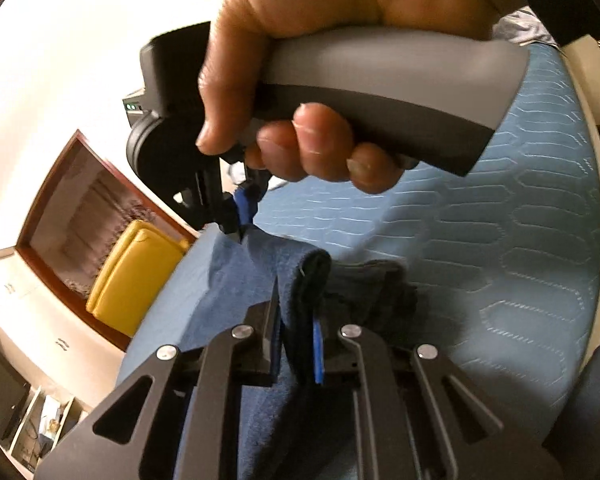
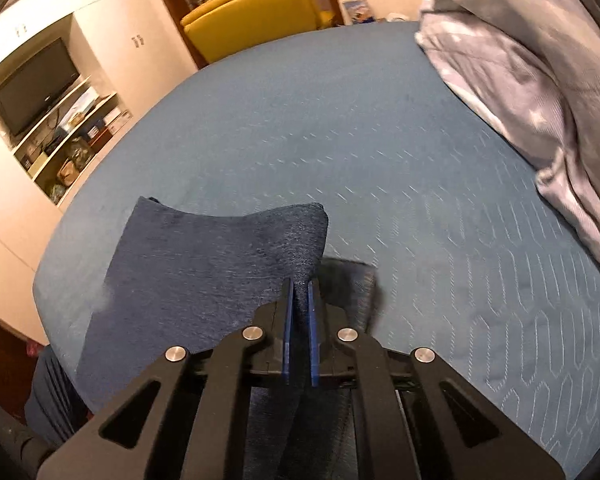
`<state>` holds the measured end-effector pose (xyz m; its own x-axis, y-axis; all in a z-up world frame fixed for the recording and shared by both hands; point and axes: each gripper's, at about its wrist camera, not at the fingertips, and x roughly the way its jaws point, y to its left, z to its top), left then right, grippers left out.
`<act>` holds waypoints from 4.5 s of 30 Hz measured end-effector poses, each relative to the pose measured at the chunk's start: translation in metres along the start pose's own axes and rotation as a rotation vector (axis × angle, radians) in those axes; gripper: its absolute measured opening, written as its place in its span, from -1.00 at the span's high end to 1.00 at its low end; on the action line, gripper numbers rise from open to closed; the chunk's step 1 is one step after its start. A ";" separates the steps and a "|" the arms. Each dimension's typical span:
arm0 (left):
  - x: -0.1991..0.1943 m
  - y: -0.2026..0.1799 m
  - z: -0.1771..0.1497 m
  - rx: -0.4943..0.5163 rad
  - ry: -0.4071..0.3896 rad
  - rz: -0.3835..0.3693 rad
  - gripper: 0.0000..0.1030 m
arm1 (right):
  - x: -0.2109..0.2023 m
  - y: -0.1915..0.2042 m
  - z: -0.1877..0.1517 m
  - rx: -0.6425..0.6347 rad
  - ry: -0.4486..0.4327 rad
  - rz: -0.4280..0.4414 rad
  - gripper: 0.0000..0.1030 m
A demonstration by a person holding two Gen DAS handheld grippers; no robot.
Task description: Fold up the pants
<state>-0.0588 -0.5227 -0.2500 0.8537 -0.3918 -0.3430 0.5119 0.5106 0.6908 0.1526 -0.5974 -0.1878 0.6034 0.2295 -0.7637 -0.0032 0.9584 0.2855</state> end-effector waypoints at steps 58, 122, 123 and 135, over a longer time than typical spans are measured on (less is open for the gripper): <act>0.135 0.203 -0.109 -0.713 0.522 -0.300 -0.05 | 0.002 0.062 -0.118 0.011 -0.055 -0.387 0.66; -0.106 0.268 -0.114 -0.861 0.438 -0.210 -0.97 | -0.161 0.196 -0.161 0.083 -0.218 -0.518 -0.71; -0.106 0.268 -0.114 -0.860 0.438 -0.211 -0.97 | -0.161 0.195 -0.161 0.083 -0.219 -0.516 -0.71; -0.105 0.266 -0.113 -0.848 0.376 -0.214 -0.97 | -0.159 0.193 -0.160 0.085 -0.214 -0.520 -0.71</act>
<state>-0.0015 -0.2593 -0.1027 0.6330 -0.3446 -0.6933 0.4334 0.8997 -0.0516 -0.0716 -0.4215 -0.1033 0.6569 -0.3170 -0.6841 0.3965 0.9170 -0.0442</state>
